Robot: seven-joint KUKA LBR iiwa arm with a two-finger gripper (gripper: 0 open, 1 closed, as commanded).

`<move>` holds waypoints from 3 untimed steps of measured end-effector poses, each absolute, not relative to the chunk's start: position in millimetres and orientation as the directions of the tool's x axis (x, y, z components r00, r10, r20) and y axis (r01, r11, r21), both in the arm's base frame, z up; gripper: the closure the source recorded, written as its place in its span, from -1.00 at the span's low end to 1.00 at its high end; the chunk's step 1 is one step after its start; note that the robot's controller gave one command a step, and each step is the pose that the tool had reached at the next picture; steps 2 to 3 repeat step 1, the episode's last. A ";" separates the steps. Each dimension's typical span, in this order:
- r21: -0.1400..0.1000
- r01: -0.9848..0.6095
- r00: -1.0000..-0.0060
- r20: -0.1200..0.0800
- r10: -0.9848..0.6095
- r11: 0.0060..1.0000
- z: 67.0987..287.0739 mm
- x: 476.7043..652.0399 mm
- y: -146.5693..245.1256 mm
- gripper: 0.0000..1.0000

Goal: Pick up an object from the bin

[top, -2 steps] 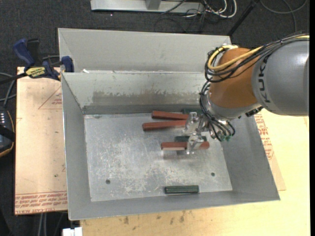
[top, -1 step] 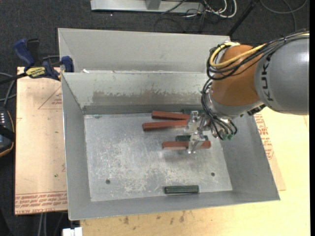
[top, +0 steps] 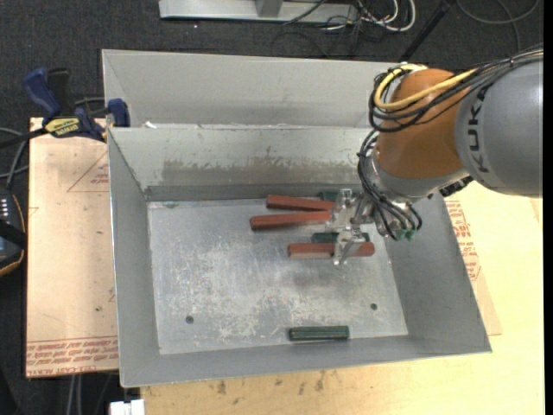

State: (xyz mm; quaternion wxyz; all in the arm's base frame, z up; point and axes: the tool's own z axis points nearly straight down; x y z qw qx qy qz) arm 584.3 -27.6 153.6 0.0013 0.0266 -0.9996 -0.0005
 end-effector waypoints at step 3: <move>0.000 -0.054 -0.999 -0.005 -0.054 0.999 168.3 586.0 -27.6 1.00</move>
Offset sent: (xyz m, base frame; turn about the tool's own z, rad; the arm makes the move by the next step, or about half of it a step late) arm 0.0001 0.0000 0.0116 0.0000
